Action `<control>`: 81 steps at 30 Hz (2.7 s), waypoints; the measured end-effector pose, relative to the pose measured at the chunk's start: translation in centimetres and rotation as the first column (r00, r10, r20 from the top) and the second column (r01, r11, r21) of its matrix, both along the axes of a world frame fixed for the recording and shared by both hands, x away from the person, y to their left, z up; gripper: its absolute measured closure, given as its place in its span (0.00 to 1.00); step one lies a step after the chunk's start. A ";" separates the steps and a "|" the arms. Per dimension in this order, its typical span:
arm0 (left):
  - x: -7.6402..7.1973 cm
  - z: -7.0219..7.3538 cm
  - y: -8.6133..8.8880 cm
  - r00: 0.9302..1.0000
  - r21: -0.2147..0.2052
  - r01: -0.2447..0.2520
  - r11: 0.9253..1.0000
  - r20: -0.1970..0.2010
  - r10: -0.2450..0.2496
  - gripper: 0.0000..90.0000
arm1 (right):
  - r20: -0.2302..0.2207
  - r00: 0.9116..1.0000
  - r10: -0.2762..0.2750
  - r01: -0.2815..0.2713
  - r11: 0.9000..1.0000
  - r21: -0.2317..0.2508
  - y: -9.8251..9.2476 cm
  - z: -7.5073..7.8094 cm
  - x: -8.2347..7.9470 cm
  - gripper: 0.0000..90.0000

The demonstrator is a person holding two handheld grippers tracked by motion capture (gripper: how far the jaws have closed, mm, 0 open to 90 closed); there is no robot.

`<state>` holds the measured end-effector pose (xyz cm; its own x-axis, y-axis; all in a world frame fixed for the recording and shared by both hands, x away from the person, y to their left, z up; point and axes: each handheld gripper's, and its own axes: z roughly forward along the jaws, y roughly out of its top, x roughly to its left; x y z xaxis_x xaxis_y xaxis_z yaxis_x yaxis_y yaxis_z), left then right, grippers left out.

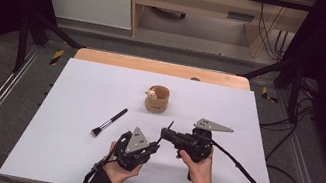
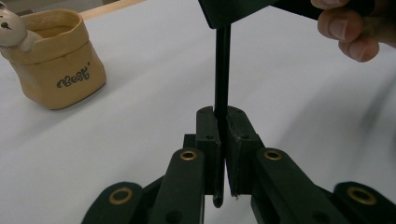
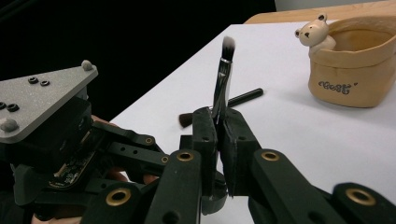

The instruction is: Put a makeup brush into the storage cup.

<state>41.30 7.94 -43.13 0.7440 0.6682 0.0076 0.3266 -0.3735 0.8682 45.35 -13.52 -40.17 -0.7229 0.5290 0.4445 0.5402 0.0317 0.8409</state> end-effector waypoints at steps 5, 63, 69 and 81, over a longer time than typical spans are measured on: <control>0.1 0.1 0.2 1.000 -0.006 0.007 1.000 -0.003 -0.007 0.89 | 0.016 1.000 -0.005 0.006 1.000 -0.016 -0.1 0.0 0.0 0.95; 1.6 3.2 10.5 0.998 -0.027 -0.038 0.999 0.047 0.040 0.13 | 0.206 0.968 -0.142 0.168 0.979 -0.114 -2.8 3.3 1.0 0.95; 1.6 3.5 11.7 0.997 -0.041 -0.060 0.997 0.048 0.062 0.12 | 0.223 0.964 -0.144 0.176 0.975 -0.133 -2.5 3.8 1.4 0.95; 1.8 2.9 13.6 0.995 -0.032 -0.087 0.996 0.052 0.089 0.11 | 0.248 0.957 -0.153 0.195 0.968 -0.157 -1.9 4.7 2.4 0.95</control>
